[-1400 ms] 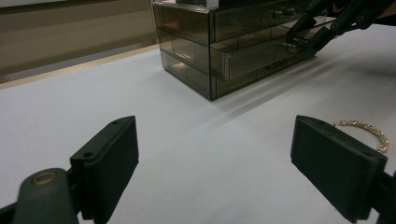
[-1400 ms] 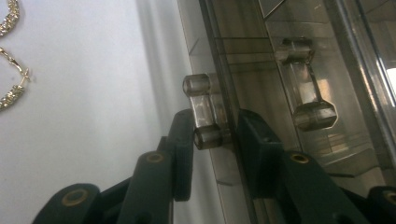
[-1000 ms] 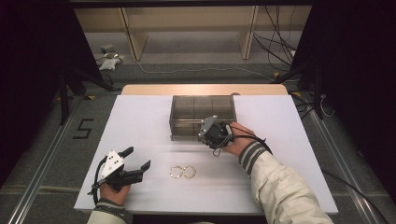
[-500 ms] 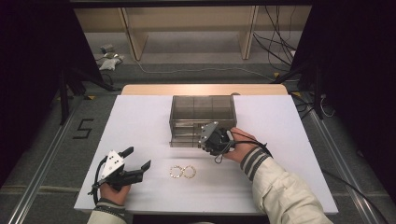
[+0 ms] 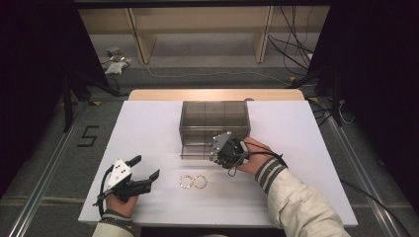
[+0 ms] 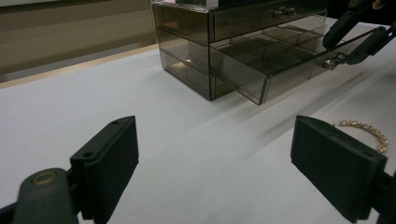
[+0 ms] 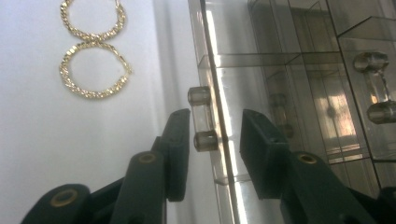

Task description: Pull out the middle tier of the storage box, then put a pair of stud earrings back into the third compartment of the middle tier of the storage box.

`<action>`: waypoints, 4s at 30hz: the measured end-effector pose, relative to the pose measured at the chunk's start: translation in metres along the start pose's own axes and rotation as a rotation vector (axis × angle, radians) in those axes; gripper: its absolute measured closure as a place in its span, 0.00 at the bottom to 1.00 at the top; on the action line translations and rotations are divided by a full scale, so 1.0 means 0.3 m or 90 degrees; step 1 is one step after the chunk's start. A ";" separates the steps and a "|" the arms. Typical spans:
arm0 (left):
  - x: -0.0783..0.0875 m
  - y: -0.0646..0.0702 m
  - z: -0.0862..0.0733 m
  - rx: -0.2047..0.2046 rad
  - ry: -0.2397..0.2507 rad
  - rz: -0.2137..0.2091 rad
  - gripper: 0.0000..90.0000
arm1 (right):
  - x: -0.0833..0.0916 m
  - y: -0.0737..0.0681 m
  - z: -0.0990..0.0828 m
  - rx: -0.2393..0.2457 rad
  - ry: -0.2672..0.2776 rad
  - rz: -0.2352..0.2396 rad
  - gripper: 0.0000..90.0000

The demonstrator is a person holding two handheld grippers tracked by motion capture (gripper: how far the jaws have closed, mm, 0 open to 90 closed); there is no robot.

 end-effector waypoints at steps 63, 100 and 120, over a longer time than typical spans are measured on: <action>-0.002 -0.008 0.000 0.000 0.000 0.007 0.17 | -0.076 -0.149 0.220 -0.038 0.073 0.070 0.62; -0.002 -0.003 -0.001 -0.005 -0.002 0.003 0.17 | -0.248 -0.162 0.231 -0.073 0.020 0.116 0.79; -0.002 -0.003 0.000 -0.005 -0.001 0.002 0.17 | -0.250 -0.164 0.241 -0.078 0.017 0.109 0.95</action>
Point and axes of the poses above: each handheld gripper's, and its own axes: x roughly backward along the jaws, z roughly out of its top, y roughly to its right, the point moved 8 cm from there along -x, roughly forward along the jaws, and after that the axes turned 8 degrees about z, right-handed, at the moved point
